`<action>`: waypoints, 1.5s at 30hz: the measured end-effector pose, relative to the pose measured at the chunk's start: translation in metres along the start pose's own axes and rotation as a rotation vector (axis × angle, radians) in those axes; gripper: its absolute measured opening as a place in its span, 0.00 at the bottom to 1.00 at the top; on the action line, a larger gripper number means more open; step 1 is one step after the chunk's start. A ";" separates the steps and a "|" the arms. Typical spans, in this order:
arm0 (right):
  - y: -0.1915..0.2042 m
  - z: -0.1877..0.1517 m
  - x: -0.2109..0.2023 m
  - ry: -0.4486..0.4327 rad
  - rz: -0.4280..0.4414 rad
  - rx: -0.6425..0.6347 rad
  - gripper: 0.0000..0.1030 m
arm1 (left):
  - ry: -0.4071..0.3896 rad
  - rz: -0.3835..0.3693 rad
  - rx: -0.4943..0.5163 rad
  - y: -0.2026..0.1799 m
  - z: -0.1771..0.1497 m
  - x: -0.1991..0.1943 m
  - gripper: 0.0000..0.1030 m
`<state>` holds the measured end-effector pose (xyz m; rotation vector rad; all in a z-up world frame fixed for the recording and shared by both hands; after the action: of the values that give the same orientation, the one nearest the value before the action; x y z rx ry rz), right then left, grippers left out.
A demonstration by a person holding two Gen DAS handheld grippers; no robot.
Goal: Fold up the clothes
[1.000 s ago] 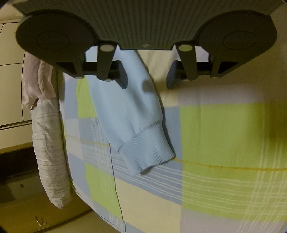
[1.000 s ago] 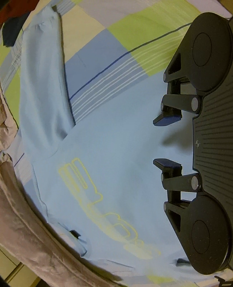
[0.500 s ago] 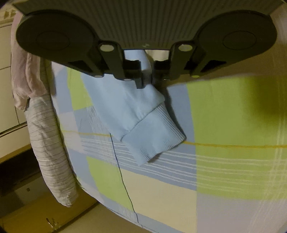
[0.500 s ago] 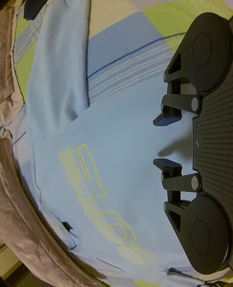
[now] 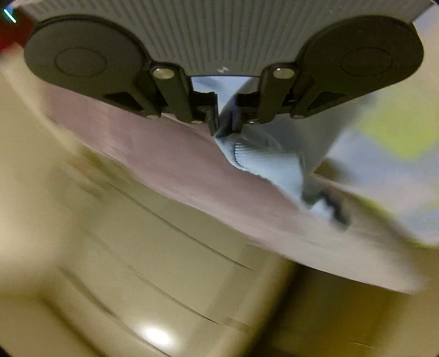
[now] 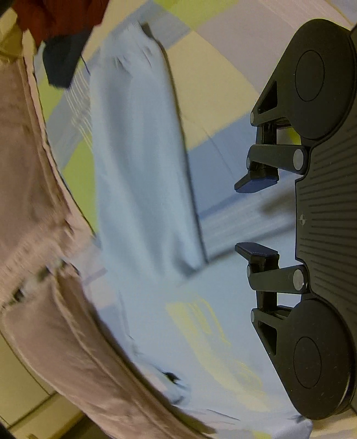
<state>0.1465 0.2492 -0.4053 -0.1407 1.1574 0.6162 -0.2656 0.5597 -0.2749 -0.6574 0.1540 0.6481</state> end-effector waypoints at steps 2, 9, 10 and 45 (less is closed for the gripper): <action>-0.009 0.008 -0.002 -0.028 0.001 0.017 0.43 | 0.146 -0.110 0.045 -0.043 -0.039 0.033 0.36; -0.010 0.020 0.014 -0.018 0.095 0.034 0.43 | 0.536 0.038 0.058 -0.039 -0.157 0.078 0.37; -0.004 0.021 0.019 0.008 0.119 0.020 0.43 | 0.541 0.070 0.026 -0.024 -0.157 0.072 0.37; 0.125 0.038 0.093 -0.122 0.157 -0.123 0.17 | 0.461 0.346 0.036 0.108 -0.097 0.049 0.20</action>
<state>0.1358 0.4038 -0.4465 -0.1163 1.0192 0.8248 -0.2853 0.5902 -0.4236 -0.7449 0.7180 0.8145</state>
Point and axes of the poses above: each gripper's, at about its wrist camera, not at the fingertips, and x roughly the way its jaws point, y to its left, z to its top, the point moved 6 cm from there along x, roughly the way its jaws point, and after that the axes turned 3 degrees about -z, right-handed, at the moved point
